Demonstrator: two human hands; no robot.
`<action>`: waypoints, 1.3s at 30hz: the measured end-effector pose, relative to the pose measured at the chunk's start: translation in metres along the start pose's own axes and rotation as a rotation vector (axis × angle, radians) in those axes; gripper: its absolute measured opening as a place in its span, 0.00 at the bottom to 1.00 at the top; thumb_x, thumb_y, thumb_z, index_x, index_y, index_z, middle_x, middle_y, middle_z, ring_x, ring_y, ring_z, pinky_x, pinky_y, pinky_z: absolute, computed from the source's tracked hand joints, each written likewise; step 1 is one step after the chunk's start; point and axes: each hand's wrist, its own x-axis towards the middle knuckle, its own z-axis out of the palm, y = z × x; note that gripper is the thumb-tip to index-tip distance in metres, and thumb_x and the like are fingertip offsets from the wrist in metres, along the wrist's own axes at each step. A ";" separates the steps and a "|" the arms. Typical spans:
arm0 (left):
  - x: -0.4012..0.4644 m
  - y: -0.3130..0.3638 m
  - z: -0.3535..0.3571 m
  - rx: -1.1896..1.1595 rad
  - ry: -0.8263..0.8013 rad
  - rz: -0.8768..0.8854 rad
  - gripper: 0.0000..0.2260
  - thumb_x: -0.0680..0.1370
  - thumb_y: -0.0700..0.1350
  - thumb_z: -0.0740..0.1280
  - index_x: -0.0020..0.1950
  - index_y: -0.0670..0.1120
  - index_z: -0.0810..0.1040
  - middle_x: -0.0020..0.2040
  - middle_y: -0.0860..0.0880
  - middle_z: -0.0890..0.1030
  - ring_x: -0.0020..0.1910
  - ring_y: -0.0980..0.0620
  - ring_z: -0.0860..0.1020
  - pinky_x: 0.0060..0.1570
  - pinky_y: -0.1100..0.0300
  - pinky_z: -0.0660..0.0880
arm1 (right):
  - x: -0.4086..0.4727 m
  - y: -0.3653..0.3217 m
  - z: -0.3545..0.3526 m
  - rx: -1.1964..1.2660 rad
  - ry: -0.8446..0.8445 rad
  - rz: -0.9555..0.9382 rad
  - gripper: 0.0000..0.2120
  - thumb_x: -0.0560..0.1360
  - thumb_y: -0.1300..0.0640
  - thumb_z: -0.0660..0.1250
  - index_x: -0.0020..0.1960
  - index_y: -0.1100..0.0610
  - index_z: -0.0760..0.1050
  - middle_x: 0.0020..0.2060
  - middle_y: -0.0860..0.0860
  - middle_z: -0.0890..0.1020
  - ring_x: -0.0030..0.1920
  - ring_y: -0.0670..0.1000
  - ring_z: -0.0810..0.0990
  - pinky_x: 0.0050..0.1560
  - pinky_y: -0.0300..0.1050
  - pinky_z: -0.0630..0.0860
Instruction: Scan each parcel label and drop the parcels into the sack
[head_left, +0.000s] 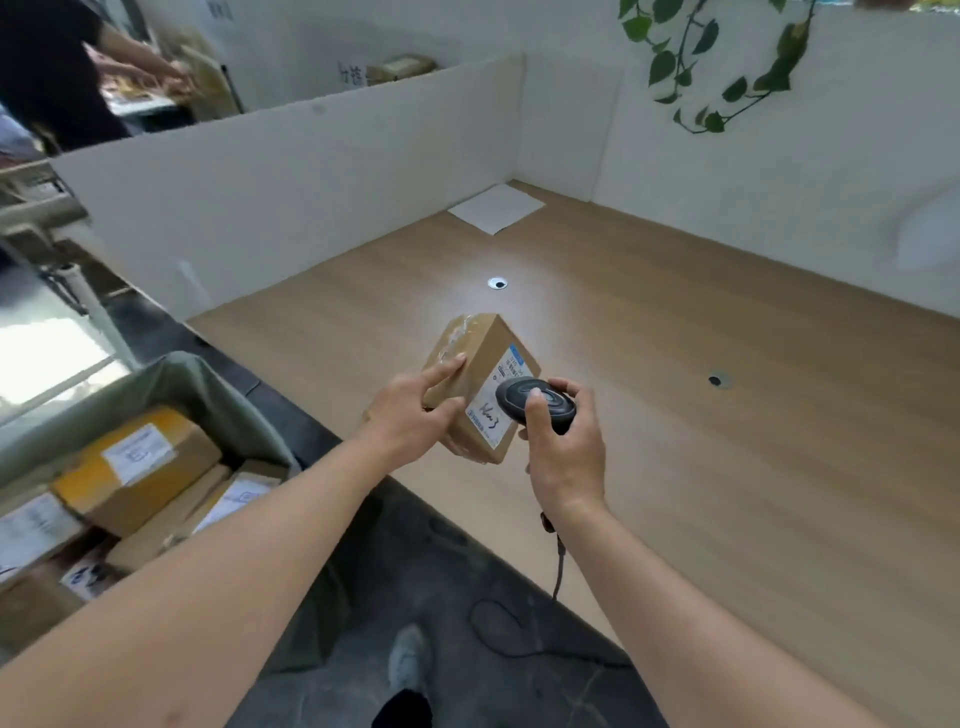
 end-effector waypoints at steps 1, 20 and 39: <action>-0.012 -0.010 -0.007 -0.002 0.012 -0.030 0.25 0.81 0.62 0.66 0.76 0.76 0.64 0.72 0.48 0.74 0.69 0.46 0.74 0.69 0.44 0.74 | -0.007 -0.001 0.009 0.005 -0.043 -0.007 0.07 0.84 0.44 0.67 0.60 0.41 0.72 0.50 0.40 0.84 0.49 0.49 0.88 0.43 0.56 0.85; -0.147 -0.237 -0.167 -0.287 0.220 -0.338 0.24 0.82 0.57 0.66 0.77 0.72 0.67 0.79 0.53 0.70 0.76 0.46 0.69 0.75 0.45 0.68 | -0.137 -0.035 0.251 -0.034 -0.412 -0.047 0.07 0.82 0.43 0.69 0.56 0.34 0.72 0.51 0.38 0.85 0.51 0.44 0.86 0.55 0.58 0.86; -0.094 -0.404 -0.291 -0.696 0.263 -0.608 0.13 0.82 0.55 0.62 0.61 0.72 0.79 0.65 0.52 0.79 0.60 0.44 0.78 0.56 0.38 0.82 | -0.166 -0.035 0.430 -0.185 -0.383 0.023 0.11 0.83 0.41 0.68 0.64 0.37 0.72 0.55 0.41 0.83 0.54 0.43 0.83 0.54 0.47 0.81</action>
